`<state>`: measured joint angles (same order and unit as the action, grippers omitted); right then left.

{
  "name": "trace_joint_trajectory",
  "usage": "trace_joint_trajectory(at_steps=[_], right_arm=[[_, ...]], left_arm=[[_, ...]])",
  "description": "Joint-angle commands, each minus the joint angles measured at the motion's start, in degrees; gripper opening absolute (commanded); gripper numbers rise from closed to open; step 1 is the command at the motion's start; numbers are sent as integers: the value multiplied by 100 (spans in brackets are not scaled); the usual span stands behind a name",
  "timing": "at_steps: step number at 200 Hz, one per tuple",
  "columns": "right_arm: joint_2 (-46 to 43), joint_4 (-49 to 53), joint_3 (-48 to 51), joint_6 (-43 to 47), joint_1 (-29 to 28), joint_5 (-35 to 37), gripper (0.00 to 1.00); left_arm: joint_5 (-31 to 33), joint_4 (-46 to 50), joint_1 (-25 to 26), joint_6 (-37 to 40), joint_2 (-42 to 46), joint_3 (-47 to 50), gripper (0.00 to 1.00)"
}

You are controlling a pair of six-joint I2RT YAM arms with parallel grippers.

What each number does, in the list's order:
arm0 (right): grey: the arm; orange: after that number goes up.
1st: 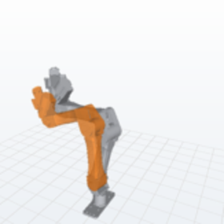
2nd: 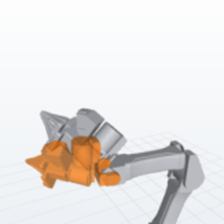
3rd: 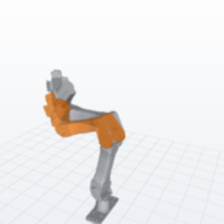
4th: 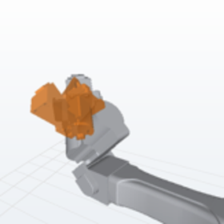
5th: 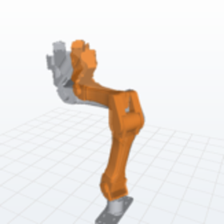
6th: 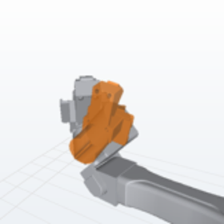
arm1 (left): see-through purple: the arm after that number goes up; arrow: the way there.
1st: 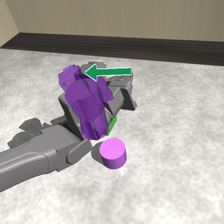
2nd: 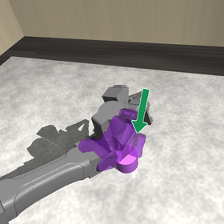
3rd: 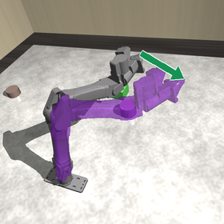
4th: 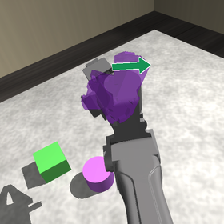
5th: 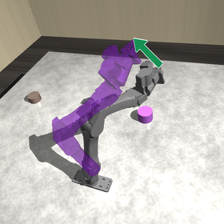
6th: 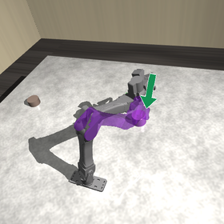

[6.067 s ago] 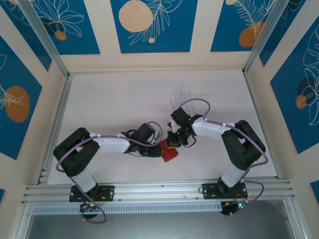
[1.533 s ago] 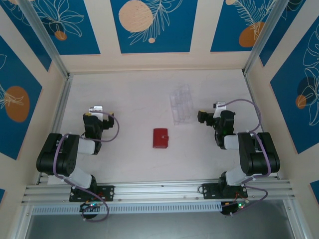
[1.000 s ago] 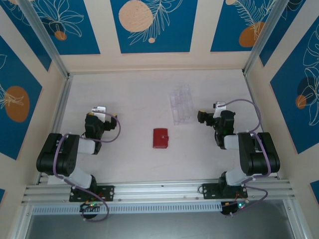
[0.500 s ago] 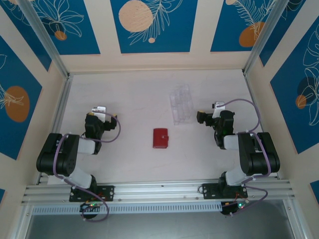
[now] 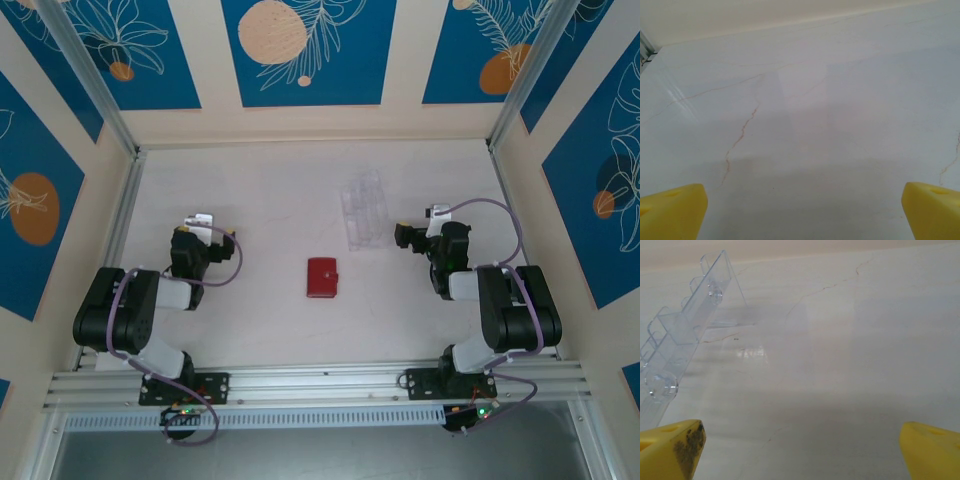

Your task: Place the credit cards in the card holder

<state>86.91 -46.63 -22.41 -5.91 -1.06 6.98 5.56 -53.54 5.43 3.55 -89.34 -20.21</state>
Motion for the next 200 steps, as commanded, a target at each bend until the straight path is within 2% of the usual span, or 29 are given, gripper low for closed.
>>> trace_joint_trajectory(at_steps=[1,200], right_arm=[[27,-4,-123,125,-8,-136,99],[19,-124,-52,184,-79,-31,99]], left_arm=[[-29,-139,37,100,13,-36,100],[181,-378,133,163,4,73,100]])
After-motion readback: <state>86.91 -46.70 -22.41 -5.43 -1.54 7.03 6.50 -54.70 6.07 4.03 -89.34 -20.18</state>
